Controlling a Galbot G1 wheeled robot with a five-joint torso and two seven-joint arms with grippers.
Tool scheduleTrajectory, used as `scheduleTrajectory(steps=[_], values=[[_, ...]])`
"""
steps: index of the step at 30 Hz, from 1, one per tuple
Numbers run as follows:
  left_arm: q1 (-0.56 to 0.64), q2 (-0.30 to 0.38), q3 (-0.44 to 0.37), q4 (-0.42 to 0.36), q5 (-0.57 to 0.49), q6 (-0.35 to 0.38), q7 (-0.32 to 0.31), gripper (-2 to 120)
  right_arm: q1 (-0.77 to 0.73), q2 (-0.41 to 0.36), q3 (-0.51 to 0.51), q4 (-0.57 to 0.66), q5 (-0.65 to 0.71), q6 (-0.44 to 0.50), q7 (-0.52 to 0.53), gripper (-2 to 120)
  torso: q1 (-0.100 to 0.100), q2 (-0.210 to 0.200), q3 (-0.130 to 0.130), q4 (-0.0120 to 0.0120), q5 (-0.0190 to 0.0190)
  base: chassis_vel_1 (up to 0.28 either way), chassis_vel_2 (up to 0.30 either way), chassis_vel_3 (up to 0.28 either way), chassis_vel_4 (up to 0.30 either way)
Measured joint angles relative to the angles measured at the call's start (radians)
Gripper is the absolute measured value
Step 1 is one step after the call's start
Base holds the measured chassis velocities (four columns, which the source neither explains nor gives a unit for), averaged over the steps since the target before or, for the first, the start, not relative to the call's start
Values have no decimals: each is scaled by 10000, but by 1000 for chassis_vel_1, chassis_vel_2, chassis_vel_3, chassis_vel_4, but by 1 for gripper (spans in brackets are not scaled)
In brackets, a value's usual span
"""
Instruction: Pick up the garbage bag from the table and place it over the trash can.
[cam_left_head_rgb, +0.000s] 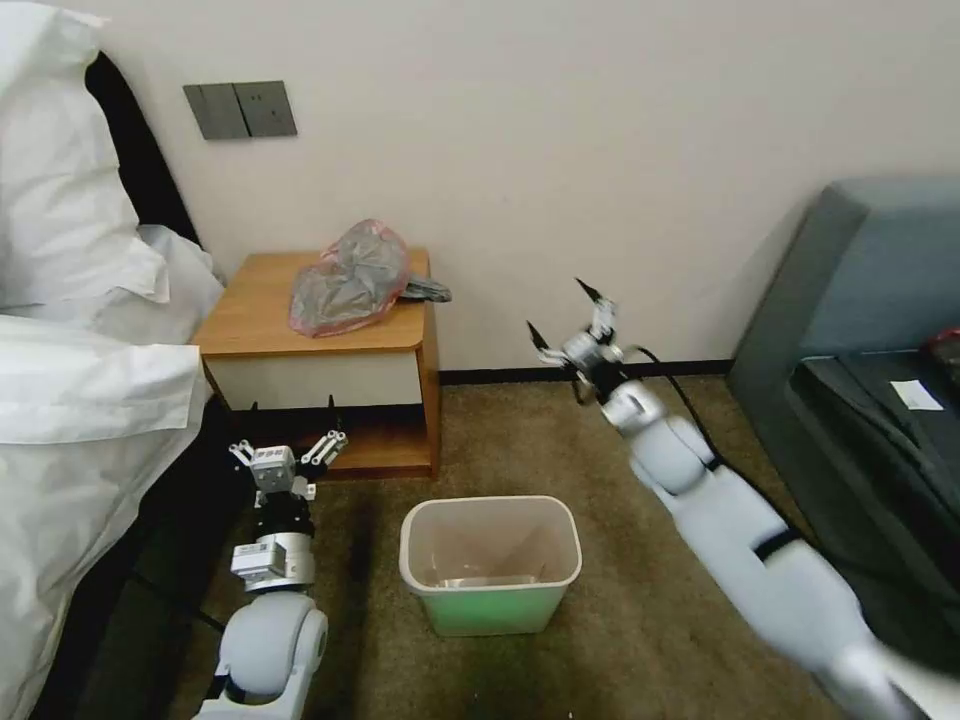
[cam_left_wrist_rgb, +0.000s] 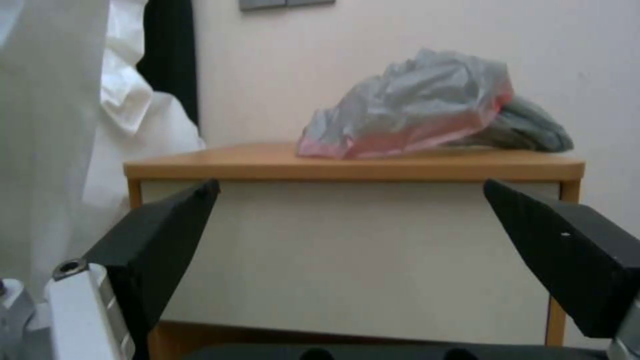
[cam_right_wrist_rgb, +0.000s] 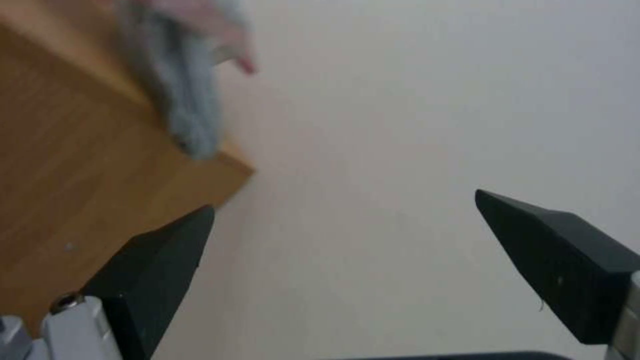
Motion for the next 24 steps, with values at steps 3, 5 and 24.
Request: scheduleTrajectory(steps=[3, 5, 24], values=[[-33, -144, 35, 120, 158, -27, -57, 99, 562, 242, -310, -482, -341, -289, -543, 100, 0, 0, 0, -3, 1, 0, 0, 0, 0], [-61, -223, 59, 202, 265, -59, -93, 99, 1054, 337, -764, -818, -350, -558, -667, 100, 0, 0, -1, -5, -1, 0, 0, 0, 0], [-223, -448, 29, 484, 366, -127, -351, 99, 3670, 1822, -3579, -3951, -44, -458, -349, 100, 0, 1, -2, -2, 1, 0, 0, 0, 0]])
